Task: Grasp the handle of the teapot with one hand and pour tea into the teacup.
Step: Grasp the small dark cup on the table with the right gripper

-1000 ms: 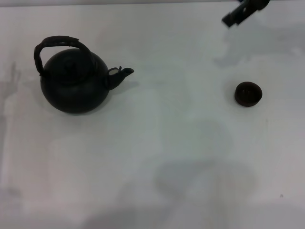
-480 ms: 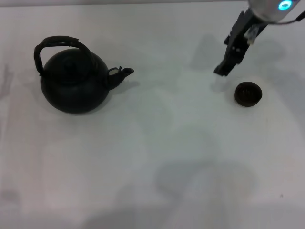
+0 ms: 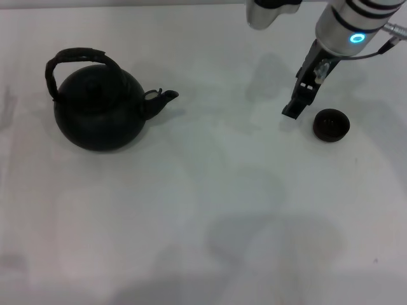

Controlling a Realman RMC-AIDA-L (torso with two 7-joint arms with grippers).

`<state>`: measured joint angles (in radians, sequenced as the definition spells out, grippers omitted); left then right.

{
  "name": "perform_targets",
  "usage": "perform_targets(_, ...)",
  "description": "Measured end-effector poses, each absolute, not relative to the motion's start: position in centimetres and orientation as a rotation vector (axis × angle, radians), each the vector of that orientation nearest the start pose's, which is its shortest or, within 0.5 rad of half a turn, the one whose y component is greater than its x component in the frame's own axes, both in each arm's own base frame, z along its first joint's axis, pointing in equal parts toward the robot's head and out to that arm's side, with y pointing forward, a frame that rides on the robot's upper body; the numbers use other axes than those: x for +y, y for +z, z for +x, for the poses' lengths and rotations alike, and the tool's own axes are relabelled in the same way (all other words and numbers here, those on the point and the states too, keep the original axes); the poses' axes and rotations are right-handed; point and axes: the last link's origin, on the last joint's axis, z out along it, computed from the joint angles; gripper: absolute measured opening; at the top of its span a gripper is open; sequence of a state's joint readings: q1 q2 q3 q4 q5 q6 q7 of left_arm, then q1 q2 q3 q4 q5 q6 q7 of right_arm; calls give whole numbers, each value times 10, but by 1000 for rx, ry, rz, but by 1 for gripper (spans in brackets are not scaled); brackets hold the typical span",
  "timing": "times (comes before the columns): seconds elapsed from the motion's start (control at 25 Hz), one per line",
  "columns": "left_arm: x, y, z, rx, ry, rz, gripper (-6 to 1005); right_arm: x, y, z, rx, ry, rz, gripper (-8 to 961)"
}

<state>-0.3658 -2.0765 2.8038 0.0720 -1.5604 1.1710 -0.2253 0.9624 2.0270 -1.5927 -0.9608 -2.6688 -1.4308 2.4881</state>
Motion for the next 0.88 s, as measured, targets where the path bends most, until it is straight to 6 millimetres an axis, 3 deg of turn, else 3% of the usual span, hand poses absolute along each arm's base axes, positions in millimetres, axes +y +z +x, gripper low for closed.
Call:
perform_targets(0.44,287,11,-394,-758,-595,-1343,816,407,-47,171,592,-900,-2577,831)
perform_targets(0.88,288,12,-393,-758,-597,-1341,817,406,-47,186,653,-913,-2556,831)
